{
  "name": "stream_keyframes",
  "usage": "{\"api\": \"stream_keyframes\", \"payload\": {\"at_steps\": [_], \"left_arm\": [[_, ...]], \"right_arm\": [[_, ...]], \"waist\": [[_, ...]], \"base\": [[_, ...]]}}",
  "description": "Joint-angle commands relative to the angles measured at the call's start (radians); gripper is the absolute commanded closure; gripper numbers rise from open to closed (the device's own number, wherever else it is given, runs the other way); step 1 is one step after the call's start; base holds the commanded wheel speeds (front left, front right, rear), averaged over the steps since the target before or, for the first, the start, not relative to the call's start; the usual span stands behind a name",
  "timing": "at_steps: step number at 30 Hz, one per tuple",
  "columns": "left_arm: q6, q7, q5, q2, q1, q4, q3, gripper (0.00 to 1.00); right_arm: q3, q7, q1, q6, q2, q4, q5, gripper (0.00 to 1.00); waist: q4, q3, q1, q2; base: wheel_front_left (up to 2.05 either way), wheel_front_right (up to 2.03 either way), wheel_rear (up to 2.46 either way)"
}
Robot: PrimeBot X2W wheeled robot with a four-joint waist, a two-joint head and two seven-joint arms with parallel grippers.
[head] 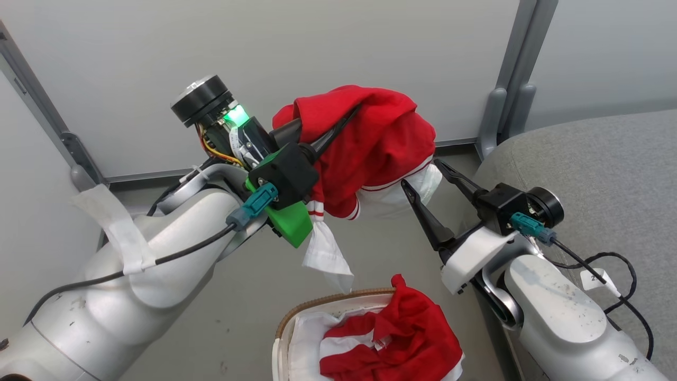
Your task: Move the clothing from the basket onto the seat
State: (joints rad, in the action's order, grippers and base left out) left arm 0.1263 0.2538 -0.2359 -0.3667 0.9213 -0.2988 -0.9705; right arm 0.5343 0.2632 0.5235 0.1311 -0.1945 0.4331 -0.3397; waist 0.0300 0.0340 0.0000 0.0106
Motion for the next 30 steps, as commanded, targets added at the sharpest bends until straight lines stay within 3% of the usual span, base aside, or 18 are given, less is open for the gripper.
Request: {"api": "stream_keyframes", "payload": {"at_steps": [1,16,23,28,29,30], "left_arm": [[-0.006,0.003,-0.004,0.001,-0.014,0.004,0.0,1.0],[-0.01,0.004,-0.012,0.021,0.002,0.04,-0.022,1.0],[-0.01,0.004,-0.025,0.023,0.005,0.041,-0.028,1.0],[-0.008,0.005,-0.043,0.026,0.003,0.042,-0.031,1.0],[-0.007,0.005,-0.046,0.027,0.002,0.043,-0.03,1.0],[-0.007,0.006,-0.049,0.028,0.003,0.045,-0.029,1.0]], "right_arm": [[0.023,0.002,0.018,-0.001,-0.012,0.009,-0.016,0.0],[0.223,0.002,0.164,-0.001,0.0,0.048,-0.038,0.0],[0.221,0.002,0.192,-0.001,0.049,0.002,0.001,0.0],[0.168,0.002,0.195,-0.001,0.089,0.035,0.041,0.0],[0.164,0.002,0.197,-0.001,0.097,0.042,0.047,0.15],[0.16,0.002,0.201,-0.001,0.105,0.05,0.053,0.68]], "waist": [[0.0,0.0,0.0,-0.0106],[0.01,-0.011,0.0,-0.0106],[0.011,-0.02,0.0,-0.0106],[0.012,-0.025,0.0,-0.0106],[0.013,-0.026,0.0,-0.0106],[0.014,-0.027,0.0,-0.0106]], "base": [[0.0,0.0,0.0],[0.0,0.0,0.0],[0.0,0.0,0.0],[0.0,0.0,0.0],[0.0,0.0,0.0],[0.0,0.0,0.0]]}}
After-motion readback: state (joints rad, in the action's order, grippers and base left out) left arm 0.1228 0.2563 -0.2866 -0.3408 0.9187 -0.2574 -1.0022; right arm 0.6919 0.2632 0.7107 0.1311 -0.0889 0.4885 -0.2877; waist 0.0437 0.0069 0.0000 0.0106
